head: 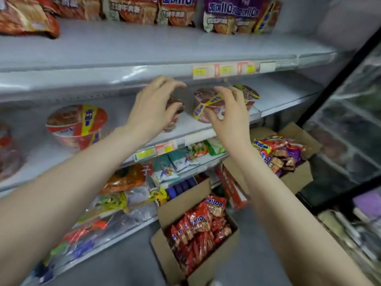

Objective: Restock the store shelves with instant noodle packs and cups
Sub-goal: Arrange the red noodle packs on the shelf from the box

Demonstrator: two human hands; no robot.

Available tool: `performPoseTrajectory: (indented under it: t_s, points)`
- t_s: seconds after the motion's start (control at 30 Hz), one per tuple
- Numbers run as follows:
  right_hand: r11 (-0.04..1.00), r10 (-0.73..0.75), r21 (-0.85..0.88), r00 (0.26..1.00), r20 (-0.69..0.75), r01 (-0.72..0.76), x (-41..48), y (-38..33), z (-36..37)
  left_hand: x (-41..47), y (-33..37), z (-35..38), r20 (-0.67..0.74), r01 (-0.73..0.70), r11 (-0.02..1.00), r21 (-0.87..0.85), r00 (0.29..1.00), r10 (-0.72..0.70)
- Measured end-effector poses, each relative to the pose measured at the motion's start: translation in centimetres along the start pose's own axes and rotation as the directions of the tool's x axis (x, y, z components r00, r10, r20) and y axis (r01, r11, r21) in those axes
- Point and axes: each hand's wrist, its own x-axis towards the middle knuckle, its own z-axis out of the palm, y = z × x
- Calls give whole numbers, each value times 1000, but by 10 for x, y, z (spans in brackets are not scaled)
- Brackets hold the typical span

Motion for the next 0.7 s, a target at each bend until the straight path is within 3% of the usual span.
performPoseTrajectory:
  t_s: [0.23,0.43,0.7]
  points:
    - [1000,3,6,996,93,-3,-30,125,-24,9,64,119,46,32,996,-79,999,-28]
    - [997,-46,71,960,276,27,-64,226,-27,-13,101,220,155,202,974,-106,971,-184]
    - [986,22,131,864,504,-102,-120,300,16,-68,95,308,310,395,915,-80,882,-354]
